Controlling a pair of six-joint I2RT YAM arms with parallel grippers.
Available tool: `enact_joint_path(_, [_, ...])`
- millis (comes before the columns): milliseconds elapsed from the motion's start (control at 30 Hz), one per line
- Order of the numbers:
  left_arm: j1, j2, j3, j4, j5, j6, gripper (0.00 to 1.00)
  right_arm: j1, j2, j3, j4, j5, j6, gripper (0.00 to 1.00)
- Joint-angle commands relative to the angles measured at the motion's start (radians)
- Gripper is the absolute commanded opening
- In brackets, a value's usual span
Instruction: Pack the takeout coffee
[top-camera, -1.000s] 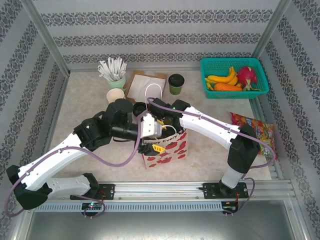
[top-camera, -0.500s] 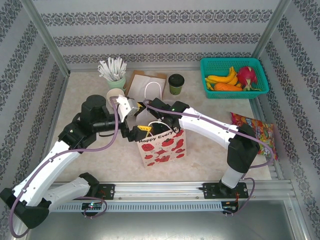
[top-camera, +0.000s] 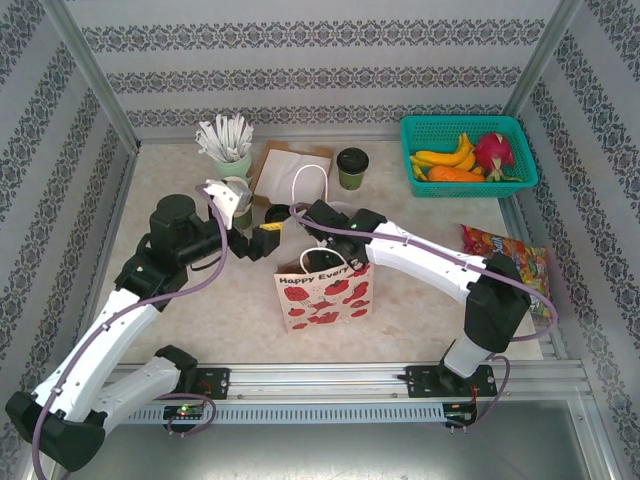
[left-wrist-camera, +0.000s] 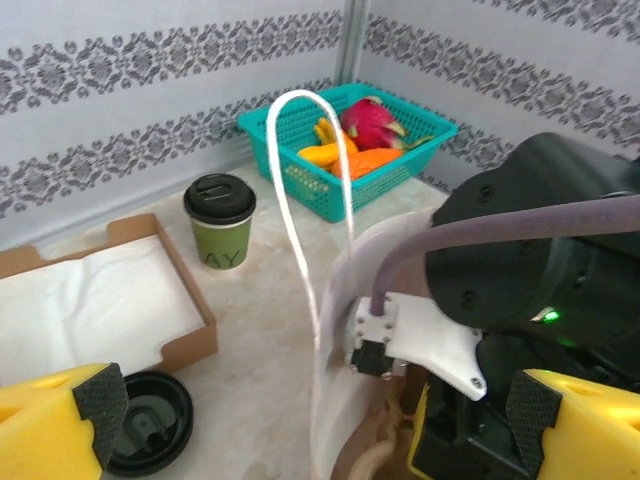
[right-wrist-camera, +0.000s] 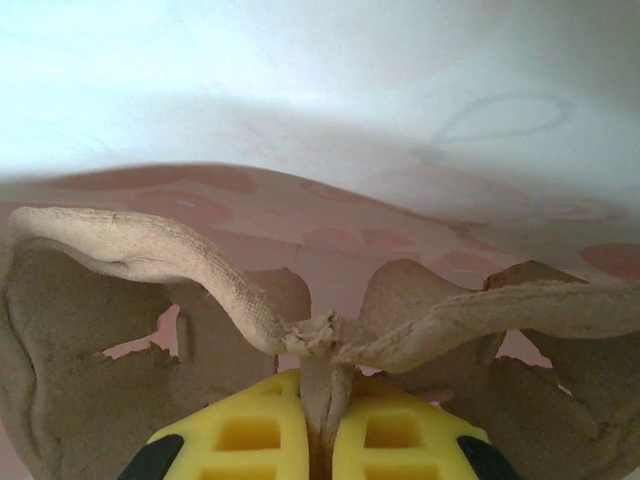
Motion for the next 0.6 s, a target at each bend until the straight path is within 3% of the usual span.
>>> enact_joint_path(0, [0.005, 0.056, 0.116, -0.071, -0.082, -0.006, 1.0, 0.002, -0.028, -0.018, 0.055, -0.003, -0.055, 0.0])
enact_joint_path(67, [0.007, 0.136, 0.2, -0.128, -0.077, -0.045, 1.0, 0.003, -0.033, -0.016, 0.059, -0.009, -0.066, 0.0])
enact_joint_path(200, [0.005, 0.288, 0.33, -0.151, 0.052, -0.083, 0.96, 0.003, -0.034, -0.011, 0.056, -0.009, -0.068, 0.0])
enact_joint_path(400, [0.004, 0.459, 0.489, -0.228, 0.071, -0.062, 0.85, 0.001, -0.027, -0.008, 0.052, -0.013, -0.05, 0.0])
enact_joint_path(467, [0.005, 0.495, 0.515, -0.237, 0.113, -0.064, 0.78, -0.001, -0.022, -0.007, 0.049, -0.012, -0.043, 0.0])
enact_joint_path(567, [0.005, 0.539, 0.556, -0.278, 0.121, -0.065, 0.58, -0.006, -0.009, 0.001, 0.041, -0.013, -0.019, 0.0])
